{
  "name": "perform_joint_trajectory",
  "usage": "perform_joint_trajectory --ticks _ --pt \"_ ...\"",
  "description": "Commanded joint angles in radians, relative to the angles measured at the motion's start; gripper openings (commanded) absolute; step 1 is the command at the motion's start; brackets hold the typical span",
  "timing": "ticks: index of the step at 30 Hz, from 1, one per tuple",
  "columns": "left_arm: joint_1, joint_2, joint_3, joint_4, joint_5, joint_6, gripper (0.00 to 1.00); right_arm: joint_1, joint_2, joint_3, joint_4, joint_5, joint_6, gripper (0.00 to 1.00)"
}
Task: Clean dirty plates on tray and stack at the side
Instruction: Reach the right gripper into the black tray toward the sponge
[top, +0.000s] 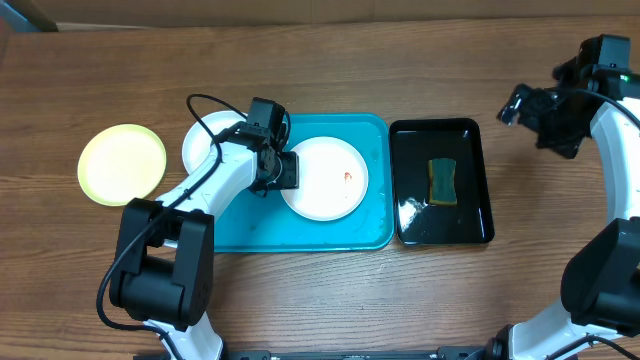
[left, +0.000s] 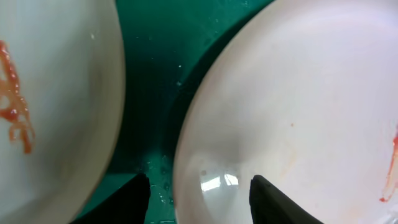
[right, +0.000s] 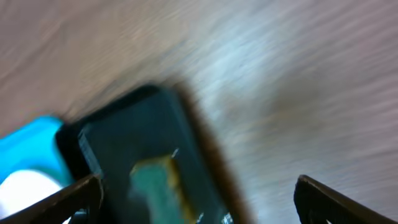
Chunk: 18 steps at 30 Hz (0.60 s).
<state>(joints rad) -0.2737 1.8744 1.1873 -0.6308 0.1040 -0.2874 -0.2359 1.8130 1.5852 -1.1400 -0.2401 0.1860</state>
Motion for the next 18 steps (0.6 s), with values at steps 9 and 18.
perform_joint_trajectory --ticks 9,18 --pt "-0.048 0.013 0.019 -0.023 0.027 0.018 0.47 0.131 -0.018 -0.040 -0.149 -0.010 -0.002 0.70" --pt "-0.068 0.013 0.019 -0.046 0.027 0.018 0.47 0.362 -0.018 -0.278 0.040 0.245 0.058 0.38"
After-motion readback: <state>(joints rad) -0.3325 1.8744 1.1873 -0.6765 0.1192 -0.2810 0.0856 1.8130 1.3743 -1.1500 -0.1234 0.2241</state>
